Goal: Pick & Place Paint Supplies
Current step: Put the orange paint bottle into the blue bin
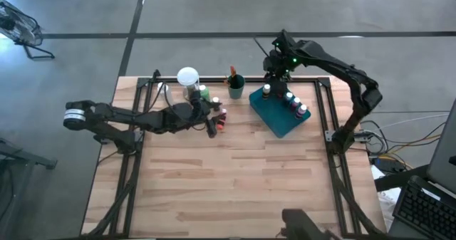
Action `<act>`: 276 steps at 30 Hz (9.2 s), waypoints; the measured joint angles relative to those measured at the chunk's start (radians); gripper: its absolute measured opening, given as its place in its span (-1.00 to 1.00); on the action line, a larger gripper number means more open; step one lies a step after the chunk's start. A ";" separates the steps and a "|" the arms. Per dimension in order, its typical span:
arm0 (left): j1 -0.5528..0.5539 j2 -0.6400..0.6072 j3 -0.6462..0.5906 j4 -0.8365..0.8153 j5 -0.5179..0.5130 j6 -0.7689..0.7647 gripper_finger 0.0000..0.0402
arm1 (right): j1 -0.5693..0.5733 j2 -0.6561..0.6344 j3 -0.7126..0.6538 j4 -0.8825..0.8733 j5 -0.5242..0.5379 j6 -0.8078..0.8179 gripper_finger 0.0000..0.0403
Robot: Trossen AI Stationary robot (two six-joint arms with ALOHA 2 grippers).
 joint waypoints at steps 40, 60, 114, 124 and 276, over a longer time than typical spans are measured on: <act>-0.093 0.550 0.601 -0.994 -0.362 -1.028 -0.05 | 0.068 -0.295 0.000 0.098 0.028 0.186 -0.43; -0.041 0.643 0.597 -0.980 -0.271 -0.992 0.28 | 0.068 -0.295 0.000 0.096 0.027 0.183 -0.42; -0.148 0.657 0.593 -0.940 -0.295 -0.751 -0.38 | 0.069 -0.295 0.000 -0.051 0.025 0.184 -0.58; -0.214 0.589 0.530 -0.689 -0.336 -0.499 -0.38 | 0.070 -0.295 0.000 -0.148 -0.028 0.188 -0.68; -0.046 0.343 0.348 0.052 0.091 0.067 0.53 | 0.479 -0.265 -0.017 -0.057 0.069 0.394 -0.43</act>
